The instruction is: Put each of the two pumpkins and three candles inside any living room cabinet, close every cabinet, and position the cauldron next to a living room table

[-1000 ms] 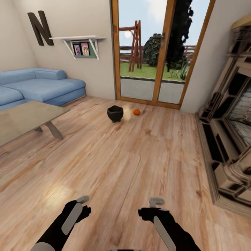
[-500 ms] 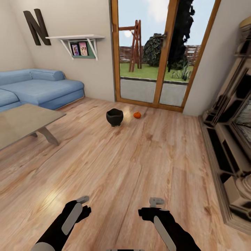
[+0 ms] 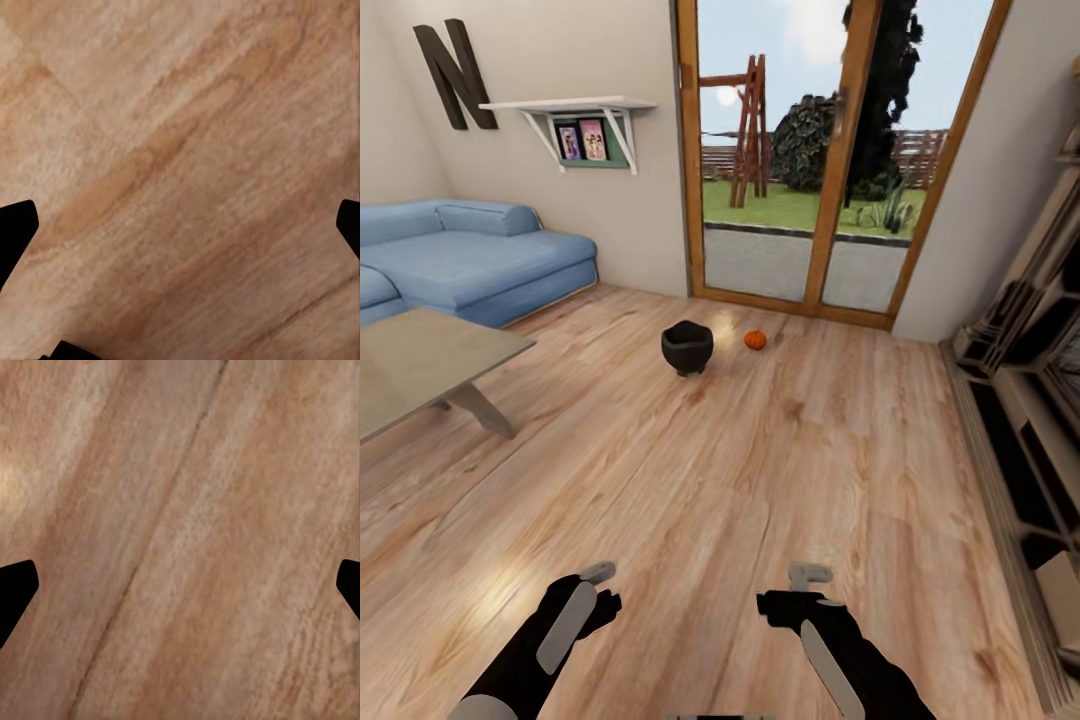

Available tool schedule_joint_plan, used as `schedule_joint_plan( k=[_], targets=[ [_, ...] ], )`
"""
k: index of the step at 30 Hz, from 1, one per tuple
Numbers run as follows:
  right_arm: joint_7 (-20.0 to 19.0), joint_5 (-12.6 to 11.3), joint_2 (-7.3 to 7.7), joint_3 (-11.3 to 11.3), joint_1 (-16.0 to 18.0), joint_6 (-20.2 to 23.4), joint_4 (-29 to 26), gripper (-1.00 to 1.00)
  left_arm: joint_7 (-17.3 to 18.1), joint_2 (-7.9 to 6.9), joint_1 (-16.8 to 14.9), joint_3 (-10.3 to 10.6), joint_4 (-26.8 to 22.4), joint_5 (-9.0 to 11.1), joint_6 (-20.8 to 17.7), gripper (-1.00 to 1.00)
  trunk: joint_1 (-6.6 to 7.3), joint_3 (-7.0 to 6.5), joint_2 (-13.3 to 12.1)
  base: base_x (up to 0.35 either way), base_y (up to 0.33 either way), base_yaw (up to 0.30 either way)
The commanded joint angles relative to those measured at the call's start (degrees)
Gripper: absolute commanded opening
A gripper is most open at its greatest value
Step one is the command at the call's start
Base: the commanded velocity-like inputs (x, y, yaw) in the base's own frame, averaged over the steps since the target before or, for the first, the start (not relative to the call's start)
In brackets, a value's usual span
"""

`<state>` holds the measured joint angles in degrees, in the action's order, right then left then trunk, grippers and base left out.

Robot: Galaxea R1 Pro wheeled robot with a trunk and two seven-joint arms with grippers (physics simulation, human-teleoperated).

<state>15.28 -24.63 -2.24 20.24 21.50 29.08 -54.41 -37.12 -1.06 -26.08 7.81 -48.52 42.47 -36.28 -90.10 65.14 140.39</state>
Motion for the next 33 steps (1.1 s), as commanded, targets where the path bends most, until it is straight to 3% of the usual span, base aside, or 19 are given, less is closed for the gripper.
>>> schedule_joint_plan(
  k=[1,14,19,21,25,33],
  targets=[
    [0.6,-0.6,0.03,0.1,0.0,0.0,-0.1,1.00,-0.6,-0.08,0.0,0.3,-0.1,0.6,0.0,1.00,-0.03,0.05,0.0,0.342,0.000,0.000],
    [0.5,-0.8,0.03,0.1,0.0,-0.2,-0.1,1.00,-0.4,-0.08,0.0,0.2,-0.1,0.8,-0.1,1.00,-0.03,0.22,0.0,0.342,0.000,0.000],
    [0.5,-1.0,0.04,0.1,0.0,-0.2,0.0,1.00,4.9,-0.35,-0.1,-0.3,-0.1,0.8,-0.5,1.00,-0.03,0.22,0.0,0.342,0.000,0.000],
    [0.5,-1.0,0.04,0.1,0.0,-0.2,0.0,1.00,6.8,-0.86,-0.3,-0.4,-0.1,0.7,-0.8,1.00,-0.03,0.22,0.0,0.342,0.000,0.000],
    [0.5,-1.1,0.04,0.1,0.0,-0.2,0.0,1.00,8.7,-3.67,-0.8,-0.6,-0.1,1.4,-1.0,1.00,-0.03,0.22,0.0,0.342,0.000,0.000],
    [0.6,-1.2,0.08,0.1,0.0,-0.2,0.0,1.00,11.2,-5.21,-1.7,-0.8,-0.5,1.4,-1.1,1.00,-0.03,0.22,0.0,0.334,0.000,0.000]
  ],
)
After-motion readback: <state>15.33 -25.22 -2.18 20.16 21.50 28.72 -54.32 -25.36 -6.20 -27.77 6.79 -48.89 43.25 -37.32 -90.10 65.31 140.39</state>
